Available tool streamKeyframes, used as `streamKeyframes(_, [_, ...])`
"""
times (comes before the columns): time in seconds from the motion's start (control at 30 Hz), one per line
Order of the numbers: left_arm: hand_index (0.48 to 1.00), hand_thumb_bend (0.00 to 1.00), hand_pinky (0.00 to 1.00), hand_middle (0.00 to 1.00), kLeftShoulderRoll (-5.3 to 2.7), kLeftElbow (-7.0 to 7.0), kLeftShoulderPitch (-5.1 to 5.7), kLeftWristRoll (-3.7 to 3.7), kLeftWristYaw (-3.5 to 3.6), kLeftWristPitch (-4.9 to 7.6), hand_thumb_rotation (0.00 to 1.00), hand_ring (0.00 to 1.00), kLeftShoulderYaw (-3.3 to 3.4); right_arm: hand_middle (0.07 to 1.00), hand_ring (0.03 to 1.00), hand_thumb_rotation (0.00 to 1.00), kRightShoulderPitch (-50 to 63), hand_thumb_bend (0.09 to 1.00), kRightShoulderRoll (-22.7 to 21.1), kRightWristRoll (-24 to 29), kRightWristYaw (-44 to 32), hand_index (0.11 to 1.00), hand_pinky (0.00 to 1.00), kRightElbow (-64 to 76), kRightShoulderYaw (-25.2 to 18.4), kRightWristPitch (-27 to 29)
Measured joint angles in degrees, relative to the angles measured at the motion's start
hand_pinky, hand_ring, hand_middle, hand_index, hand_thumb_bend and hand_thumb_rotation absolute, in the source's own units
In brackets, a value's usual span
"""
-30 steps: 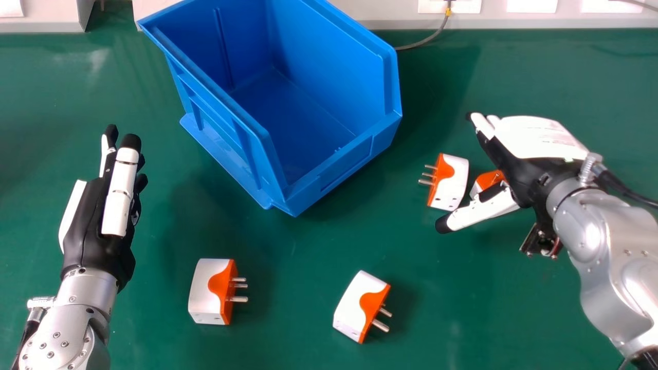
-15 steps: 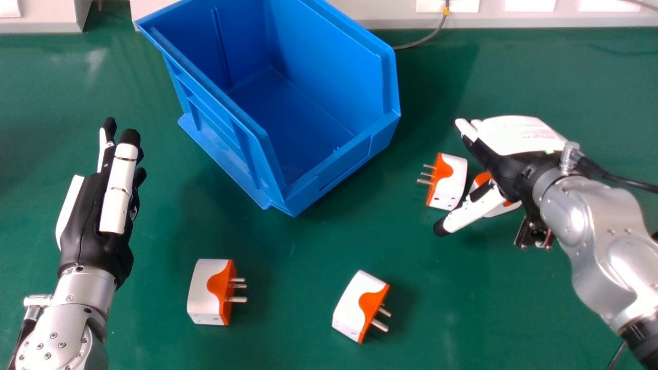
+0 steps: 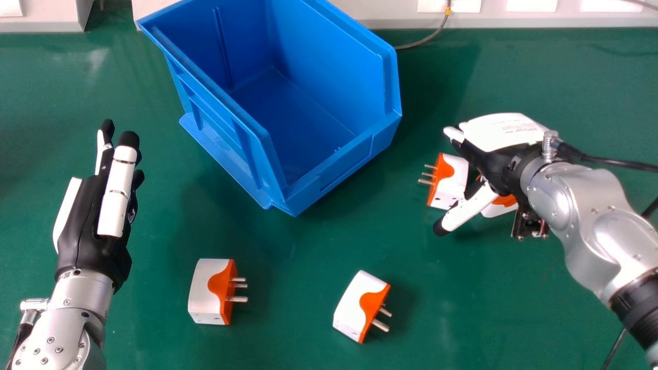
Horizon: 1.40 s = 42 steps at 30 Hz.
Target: Pick all objects and put in blue box
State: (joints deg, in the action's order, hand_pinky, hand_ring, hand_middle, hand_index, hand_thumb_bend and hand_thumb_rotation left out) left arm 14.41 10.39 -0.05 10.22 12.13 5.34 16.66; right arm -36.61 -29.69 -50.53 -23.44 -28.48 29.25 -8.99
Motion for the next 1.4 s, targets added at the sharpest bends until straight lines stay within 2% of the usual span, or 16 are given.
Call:
streamKeyframes(0.17, [1.000, 0.54, 1.00, 1.00, 0.00, -0.28, 0.51, 0.01, 0.03, -0.05, 0.95, 1.00, 0.03, 0.976, 0.994, 0.54, -1.6, 0.734, 0.4, 0.1, 0.0, 0.920, 1.00, -4.2, 0.8, 0.9])
streamKeyframes(0.47, [1.000, 0.54, 1.00, 1.00, 0.00, -2.72, 1.74, 0.27, -0.04, -1.07, 0.96, 1.00, 0.04, 0.969, 0.988, 0.54, -3.3, 0.727, 2.1, 0.9, 0.6, 0.914, 1.00, -8.0, 0.8, 0.9])
streamKeyframes(0.7, [1.000, 0.55, 1.00, 1.00, 0.02, -2.82, 2.42, 0.62, 0.22, -1.07, 0.95, 1.00, 0.18, 0.962, 0.980, 0.54, -3.8, 0.732, 3.1, 1.3, 1.8, 0.906, 1.00, -9.9, 0.8, 1.0])
streamKeyframes(0.8, [1.000, 0.57, 1.00, 1.00, 0.01, -3.26, 2.91, 0.63, 0.27, -1.07, 0.95, 1.00, 0.18, 0.957, 0.975, 0.54, -4.7, 0.730, 3.8, 1.5, 2.3, 0.901, 1.00, -11.6, 0.8, 1.2])
streamKeyframes(1.03, [1.000, 0.57, 1.00, 1.00, 0.02, -3.55, 3.21, 0.63, 0.33, -1.05, 0.95, 1.00, 0.19, 0.951, 0.965, 0.53, -5.3, 0.725, 4.7, 1.4, 3.1, 0.896, 0.98, -12.7, 1.0, 1.3])
streamKeyframes(1.4, [1.000, 0.57, 0.99, 1.00, 0.06, -4.83, 4.20, 0.61, 0.29, -1.05, 0.94, 1.00, 0.23, 0.939, 0.955, 0.53, -8.4, 0.716, 5.4, 1.4, 5.2, 0.885, 0.96, -17.9, 2.1, 3.6])
